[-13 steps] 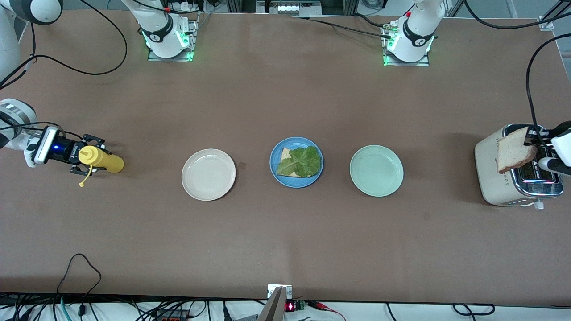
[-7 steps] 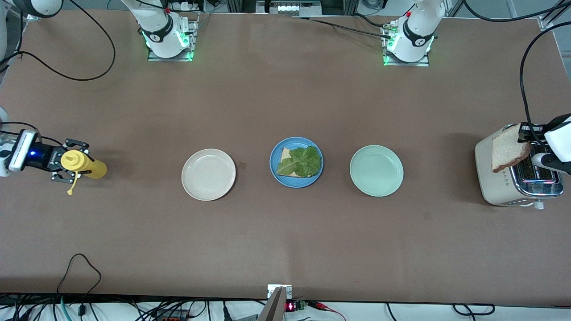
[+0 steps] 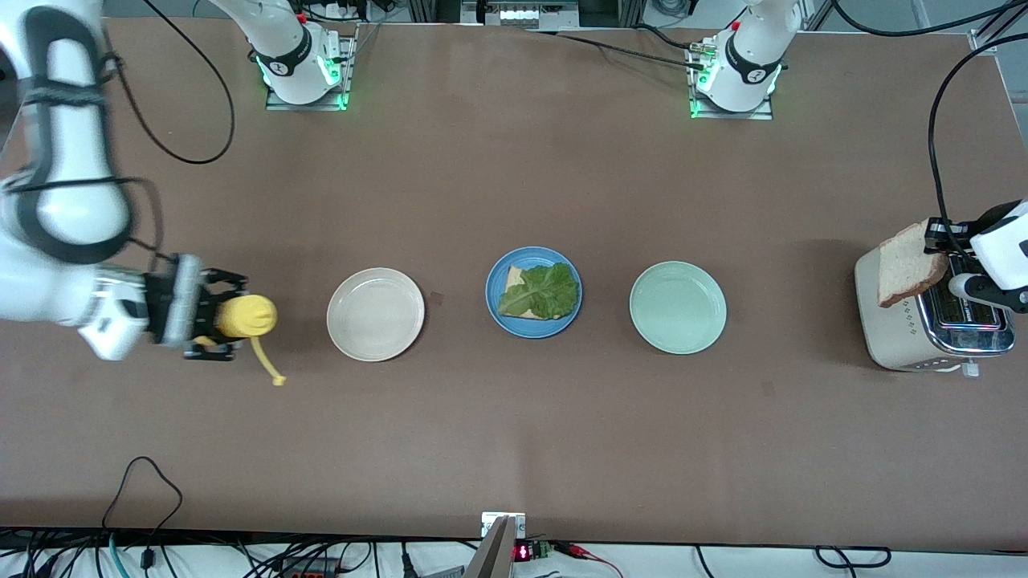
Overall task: Make sandwich in blue plate with both arms
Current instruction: 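Lift the yellow bottle with the right gripper over the lettuce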
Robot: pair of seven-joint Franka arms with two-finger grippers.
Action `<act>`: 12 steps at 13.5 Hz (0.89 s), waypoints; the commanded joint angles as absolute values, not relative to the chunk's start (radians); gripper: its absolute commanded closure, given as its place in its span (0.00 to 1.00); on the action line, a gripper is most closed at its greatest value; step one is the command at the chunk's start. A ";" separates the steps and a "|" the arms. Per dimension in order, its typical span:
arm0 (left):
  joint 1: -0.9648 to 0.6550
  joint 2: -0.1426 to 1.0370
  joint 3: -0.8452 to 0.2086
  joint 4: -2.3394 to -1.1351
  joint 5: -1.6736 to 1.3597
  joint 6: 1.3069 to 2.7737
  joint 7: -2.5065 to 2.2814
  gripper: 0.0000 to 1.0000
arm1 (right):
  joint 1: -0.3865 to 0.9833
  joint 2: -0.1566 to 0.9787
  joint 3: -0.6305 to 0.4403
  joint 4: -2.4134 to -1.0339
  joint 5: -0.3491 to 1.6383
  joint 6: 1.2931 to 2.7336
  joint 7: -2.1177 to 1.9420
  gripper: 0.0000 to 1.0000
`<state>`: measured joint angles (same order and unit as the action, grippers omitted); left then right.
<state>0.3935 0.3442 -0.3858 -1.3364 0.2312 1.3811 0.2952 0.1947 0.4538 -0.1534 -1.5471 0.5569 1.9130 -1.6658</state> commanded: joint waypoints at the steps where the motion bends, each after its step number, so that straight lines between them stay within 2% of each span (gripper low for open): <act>1: 0.397 0.333 -0.393 -1.325 0.227 1.361 0.282 0.99 | 0.351 0.443 -0.172 -1.560 0.421 2.003 -1.438 1.00; 5: 0.396 0.333 -0.394 -1.325 0.225 1.359 0.273 0.99 | 0.558 0.512 -0.172 -1.523 0.102 2.111 -1.073 1.00; 8: 0.396 0.333 -0.390 -1.324 0.222 1.355 0.273 0.99 | 0.665 0.603 -0.172 -1.447 -0.088 2.111 -1.003 1.00; 12: 0.396 0.333 -0.390 -1.324 0.224 1.355 0.273 0.99 | 0.742 0.705 -0.176 -1.367 -0.195 2.085 -0.968 1.00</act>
<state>0.3932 0.3427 -0.3873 -1.3357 0.2312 1.3742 0.2805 0.7208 0.6495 -0.1578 -1.4474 -0.1562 2.1219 -0.9724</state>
